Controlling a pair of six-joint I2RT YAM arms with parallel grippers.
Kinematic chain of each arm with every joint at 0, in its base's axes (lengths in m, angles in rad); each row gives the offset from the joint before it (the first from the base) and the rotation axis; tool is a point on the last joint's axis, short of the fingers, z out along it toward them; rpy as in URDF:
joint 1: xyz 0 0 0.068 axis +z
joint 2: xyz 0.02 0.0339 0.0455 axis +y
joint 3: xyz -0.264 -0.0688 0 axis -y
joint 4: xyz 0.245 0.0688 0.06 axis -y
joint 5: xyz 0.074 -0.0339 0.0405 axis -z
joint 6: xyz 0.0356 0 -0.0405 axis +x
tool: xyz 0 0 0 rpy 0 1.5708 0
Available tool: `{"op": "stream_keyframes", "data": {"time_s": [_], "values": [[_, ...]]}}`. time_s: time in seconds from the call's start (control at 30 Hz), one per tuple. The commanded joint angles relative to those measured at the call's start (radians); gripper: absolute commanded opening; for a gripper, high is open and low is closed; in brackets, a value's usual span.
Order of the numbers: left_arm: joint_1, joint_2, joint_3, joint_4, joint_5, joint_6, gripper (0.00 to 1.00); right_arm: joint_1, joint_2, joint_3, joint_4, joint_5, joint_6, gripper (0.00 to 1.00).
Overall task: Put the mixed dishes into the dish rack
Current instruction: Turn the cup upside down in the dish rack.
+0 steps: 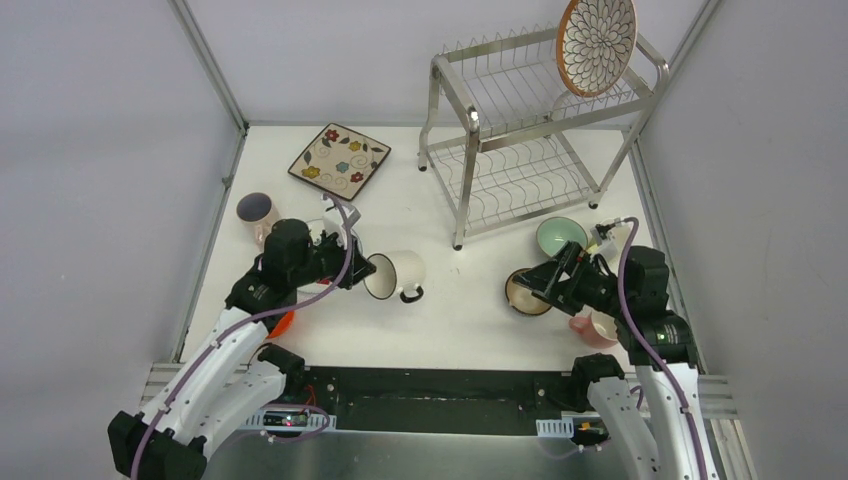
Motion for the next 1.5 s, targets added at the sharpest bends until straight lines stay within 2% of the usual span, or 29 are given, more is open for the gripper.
{"op": "stream_keyframes", "data": {"time_s": [0.0, 0.23, 0.37, 0.47, 0.53, 0.57, 0.8, 0.97, 1.23, 1.47], "values": [[-0.006, -0.113, -0.022, 0.311, 0.091, 0.088, 0.0, 0.018, 0.044, -0.017, 0.114, -0.02, 0.063, 0.91], [-0.006, -0.153, -0.063, 0.433, 0.109, 0.13, 0.0, 0.138, 0.115, -0.046, 0.258, -0.013, 0.147, 0.91], [-0.006, -0.161, -0.103, 0.532, 0.081, 0.068, 0.0, 0.266, 0.152, -0.072, 0.379, 0.042, 0.223, 0.91], [-0.006, -0.174, -0.146, 0.64, 0.034, 0.01, 0.0, 0.37, 0.172, -0.116, 0.532, 0.047, 0.231, 0.91], [-0.006, -0.179, -0.171, 0.7, -0.001, -0.031, 0.0, 0.436, 0.19, -0.144, 0.663, 0.144, 0.388, 0.91], [-0.006, -0.177, -0.177, 0.721, -0.012, -0.047, 0.0, 0.468, 0.202, -0.153, 0.704, 0.168, 0.41, 0.91], [-0.006, -0.177, -0.185, 0.804, -0.031, -0.15, 0.0, 0.648, 0.35, -0.132, 0.909, 0.242, 0.436, 0.93], [-0.006, -0.189, -0.203, 0.895, -0.037, -0.228, 0.0, 0.7, 0.442, -0.127, 1.09, 0.227, 0.477, 0.92], [-0.006, -0.209, -0.191, 0.939, -0.031, -0.264, 0.0, 0.752, 0.501, -0.057, 1.158, 0.298, 0.501, 0.89], [-0.006, -0.217, -0.209, 1.028, -0.039, -0.328, 0.0, 0.788, 0.576, -0.005, 1.254, 0.286, 0.557, 0.89]]}}
